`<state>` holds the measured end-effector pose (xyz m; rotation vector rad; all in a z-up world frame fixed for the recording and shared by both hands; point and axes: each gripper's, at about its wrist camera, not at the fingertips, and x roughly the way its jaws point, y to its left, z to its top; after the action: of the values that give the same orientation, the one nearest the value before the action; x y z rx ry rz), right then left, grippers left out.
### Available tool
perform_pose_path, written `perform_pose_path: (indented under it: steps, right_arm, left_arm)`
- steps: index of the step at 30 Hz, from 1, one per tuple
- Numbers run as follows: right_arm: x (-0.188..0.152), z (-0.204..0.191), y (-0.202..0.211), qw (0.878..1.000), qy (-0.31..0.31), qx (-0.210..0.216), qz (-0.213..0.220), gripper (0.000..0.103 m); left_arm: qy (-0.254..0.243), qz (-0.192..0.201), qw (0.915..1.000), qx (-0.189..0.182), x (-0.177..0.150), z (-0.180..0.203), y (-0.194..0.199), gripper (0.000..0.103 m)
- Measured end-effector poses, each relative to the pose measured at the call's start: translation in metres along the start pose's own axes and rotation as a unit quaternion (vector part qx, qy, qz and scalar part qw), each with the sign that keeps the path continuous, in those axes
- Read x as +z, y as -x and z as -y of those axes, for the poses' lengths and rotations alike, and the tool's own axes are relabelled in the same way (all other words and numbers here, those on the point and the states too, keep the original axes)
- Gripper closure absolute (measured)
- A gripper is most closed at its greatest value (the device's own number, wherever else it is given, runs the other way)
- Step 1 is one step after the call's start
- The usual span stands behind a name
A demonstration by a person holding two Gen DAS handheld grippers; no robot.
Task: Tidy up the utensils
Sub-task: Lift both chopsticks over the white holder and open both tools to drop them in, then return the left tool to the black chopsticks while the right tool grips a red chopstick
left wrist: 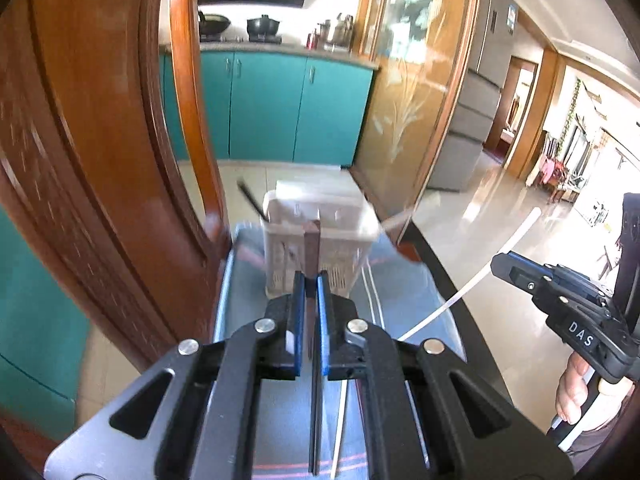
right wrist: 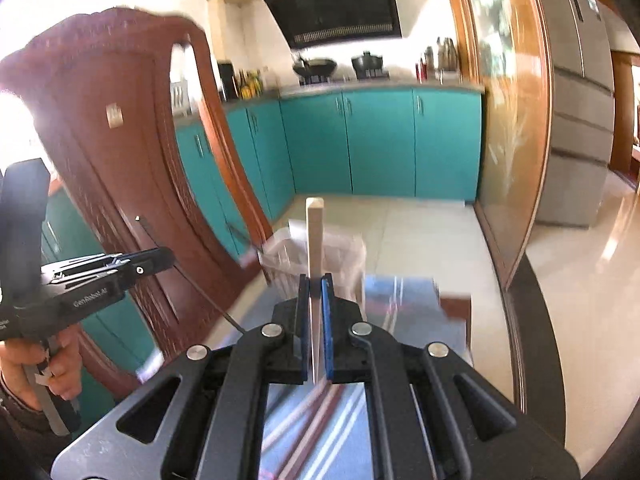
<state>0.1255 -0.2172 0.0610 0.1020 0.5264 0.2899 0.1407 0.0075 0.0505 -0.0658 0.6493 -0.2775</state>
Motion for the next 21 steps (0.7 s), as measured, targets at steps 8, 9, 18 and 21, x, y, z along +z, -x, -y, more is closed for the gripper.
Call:
perform_pose_path:
  steps: [8,9,18,21]
  right_arm:
    - [0.08,-0.006,-0.004,0.993,-0.028,-0.055,0.098,0.097]
    - [0.085,-0.003,-0.008,0.991,-0.041,-0.059,0.11,0.096]
    - [0.05,0.002,-0.084,0.994,-0.029,-0.083,0.072,0.097]
    - [0.031,0.001,-0.09,0.995,-0.019,-0.083,0.058,0.097]
  left_arm:
    - [0.019,0.083,0.9963,0.015,0.087,-0.008,0.021,0.096]
    - [0.023,0.1,0.9945,0.019,0.099,-0.009,0.022,0.096]
    - [0.043,0.125,0.9897,0.055,0.112,-0.015,-0.027,0.096]
    - [0.037,0.092,0.9929,0.067,0.094,-0.017,-0.06,0.096]
